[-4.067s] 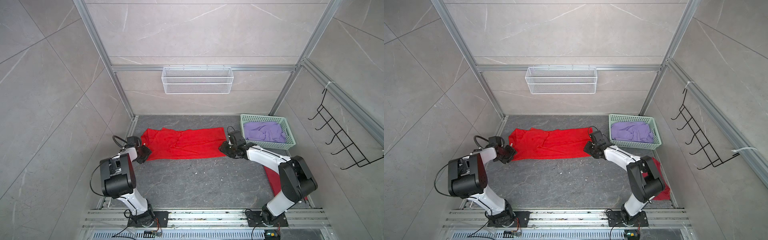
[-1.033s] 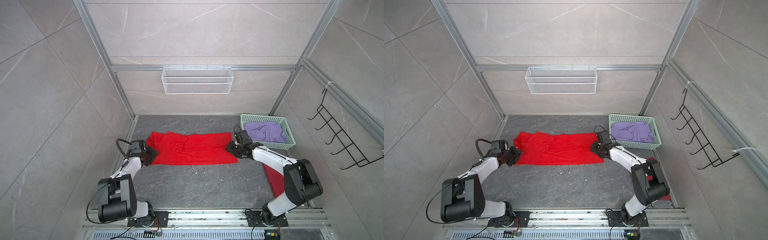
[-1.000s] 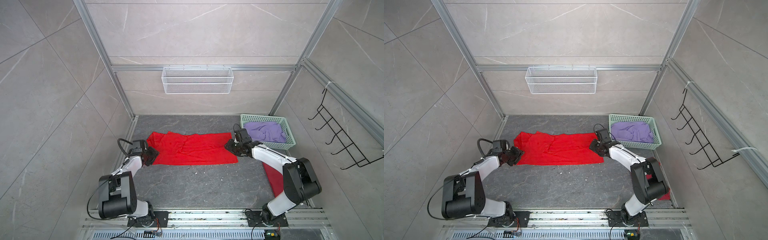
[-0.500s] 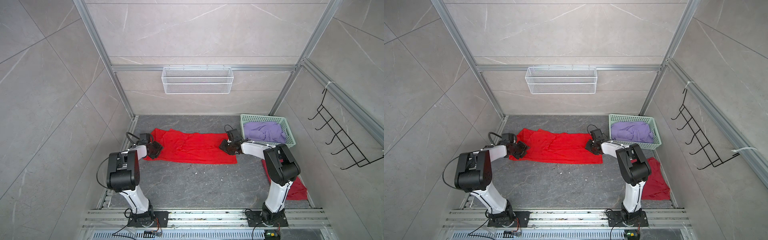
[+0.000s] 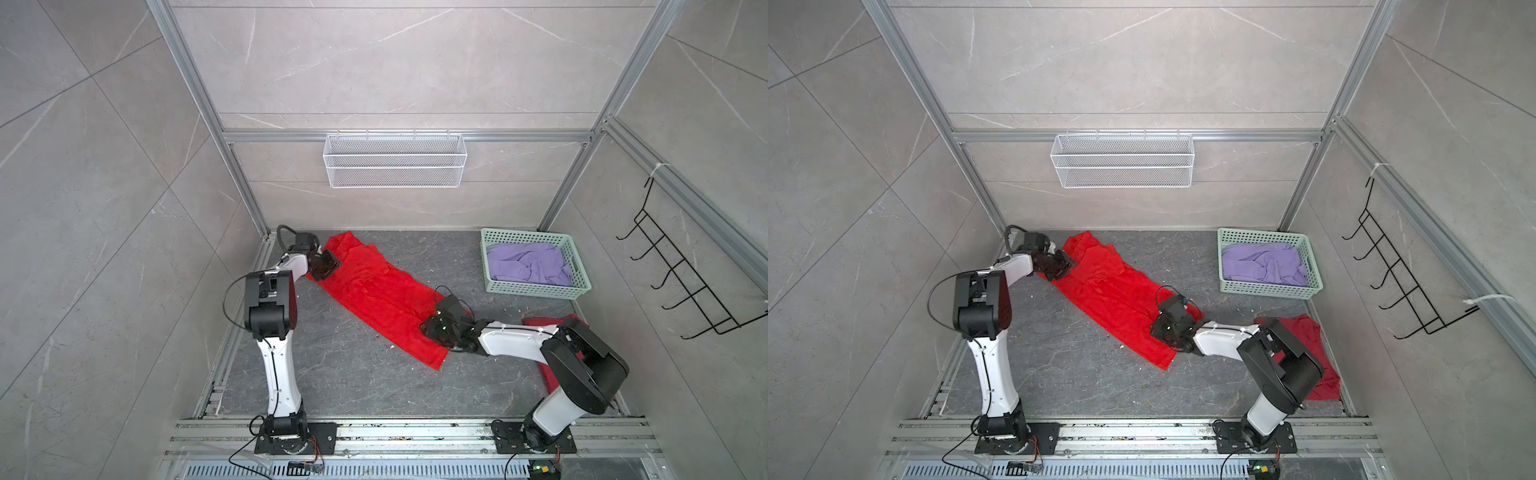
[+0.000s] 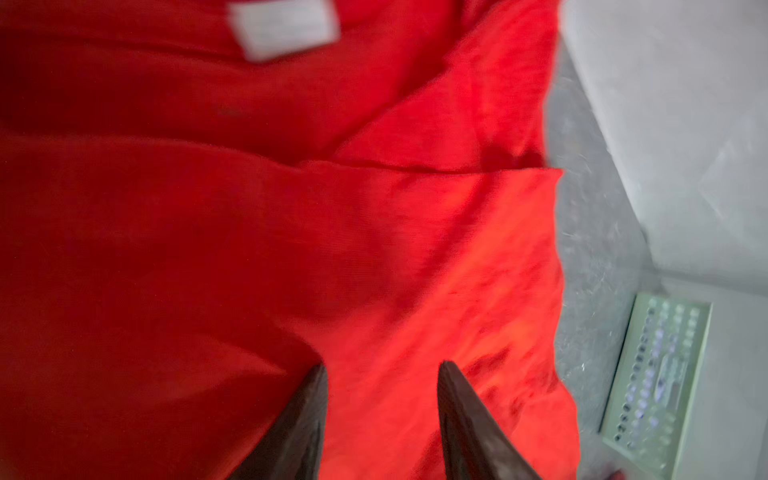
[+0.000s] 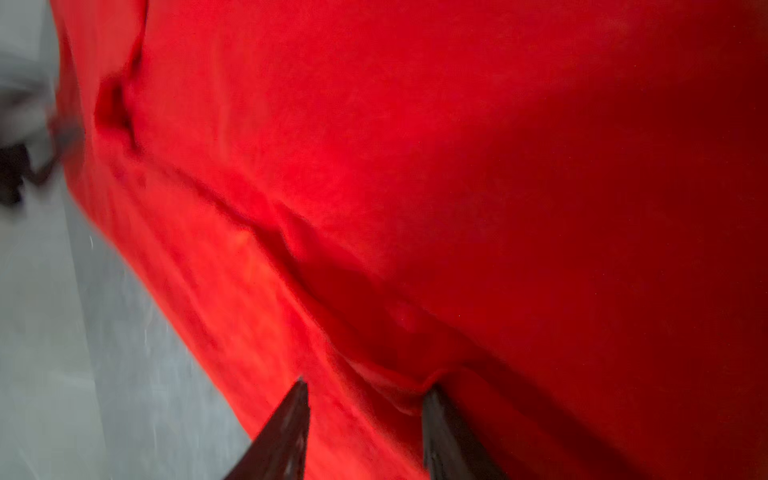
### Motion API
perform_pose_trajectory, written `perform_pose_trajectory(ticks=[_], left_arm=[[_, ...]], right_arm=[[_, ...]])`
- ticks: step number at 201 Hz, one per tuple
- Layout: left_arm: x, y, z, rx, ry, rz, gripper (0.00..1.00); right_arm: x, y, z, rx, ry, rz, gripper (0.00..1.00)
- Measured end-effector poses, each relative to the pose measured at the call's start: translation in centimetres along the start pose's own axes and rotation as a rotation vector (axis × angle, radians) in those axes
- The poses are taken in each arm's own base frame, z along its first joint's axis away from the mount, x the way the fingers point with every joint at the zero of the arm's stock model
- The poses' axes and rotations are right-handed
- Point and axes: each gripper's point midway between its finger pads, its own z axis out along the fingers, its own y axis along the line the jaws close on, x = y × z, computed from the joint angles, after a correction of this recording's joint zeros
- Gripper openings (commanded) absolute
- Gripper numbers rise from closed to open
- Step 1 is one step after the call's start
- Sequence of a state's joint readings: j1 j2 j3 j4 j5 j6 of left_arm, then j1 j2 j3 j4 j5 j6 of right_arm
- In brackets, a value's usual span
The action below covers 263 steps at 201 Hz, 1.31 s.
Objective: Fold and stack the t-shirts
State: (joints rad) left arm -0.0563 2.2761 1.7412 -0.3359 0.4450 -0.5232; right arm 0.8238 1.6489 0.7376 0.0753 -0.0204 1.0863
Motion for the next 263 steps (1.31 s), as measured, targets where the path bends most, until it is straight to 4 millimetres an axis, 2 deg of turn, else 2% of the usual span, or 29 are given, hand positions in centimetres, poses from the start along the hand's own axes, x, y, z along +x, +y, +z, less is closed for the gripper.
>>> perform_pose_trajectory(ticks=[20, 44, 62, 85, 99, 119, 144, 166, 185, 204, 217, 237, 263], left_arm=[[0.7, -4.9, 2.6, 0.041, 0.039, 0.127, 0.47], [2.9, -9.1, 4.7, 0.091, 0.087, 0.203, 0.47], [4.2, -9.8, 5.2, 0.104, 0.118, 0.209, 0.47], [3.9, -8.9, 5.0, 0.094, 0.116, 0.193, 0.47], [3.9, -7.7, 4.3, 0.071, 0.115, 0.175, 0.47], [4.5, -6.1, 2.3, 0.01, 0.106, 0.152, 0.47], [4.9, -5.2, -1.3, -0.062, 0.054, 0.137, 0.48], [5.5, -4.7, -3.7, -0.109, 0.016, 0.124, 0.48], [5.8, -3.4, -3.9, -0.151, 0.002, 0.097, 0.48], [6.3, -1.4, -3.4, -0.2, 0.008, 0.058, 0.48], [6.2, -0.2, -3.1, -0.222, 0.01, 0.027, 0.48], [5.6, 1.9, -2.6, -0.259, 0.005, -0.019, 0.48], [4.3, 3.3, -1.9, -0.277, -0.003, -0.051, 0.48]], right_arm=[[5.4, 2.8, 0.1, 0.015, 0.08, -0.106, 0.48], [9.6, 4.7, 0.1, 0.078, 0.136, -0.217, 0.49], [11.1, 4.8, -0.2, 0.141, 0.156, -0.27, 0.49], [11.2, 3.9, -0.9, 0.224, 0.169, -0.312, 0.5], [10.9, 3.1, -1.4, 0.27, 0.165, -0.336, 0.52], [9.8, 2.6, -2.8, 0.302, 0.127, -0.372, 0.58], [7.0, 4.7, -5.3, 0.253, 0.002, -0.408, 0.68], [3.8, 7.1, -6.7, 0.207, -0.11, -0.416, 0.69], [0.9, 7.8, -6.4, 0.182, -0.164, -0.395, 0.69], [-2.2, 7.3, -5.5, 0.173, -0.195, -0.372, 0.69], [-3.5, 6.9, -4.6, 0.173, -0.203, -0.368, 0.69], [-4.0, 6.2, -3.0, 0.18, -0.184, -0.382, 0.68], [-2.9, 5.1, -0.9, 0.182, -0.131, -0.393, 0.67]])
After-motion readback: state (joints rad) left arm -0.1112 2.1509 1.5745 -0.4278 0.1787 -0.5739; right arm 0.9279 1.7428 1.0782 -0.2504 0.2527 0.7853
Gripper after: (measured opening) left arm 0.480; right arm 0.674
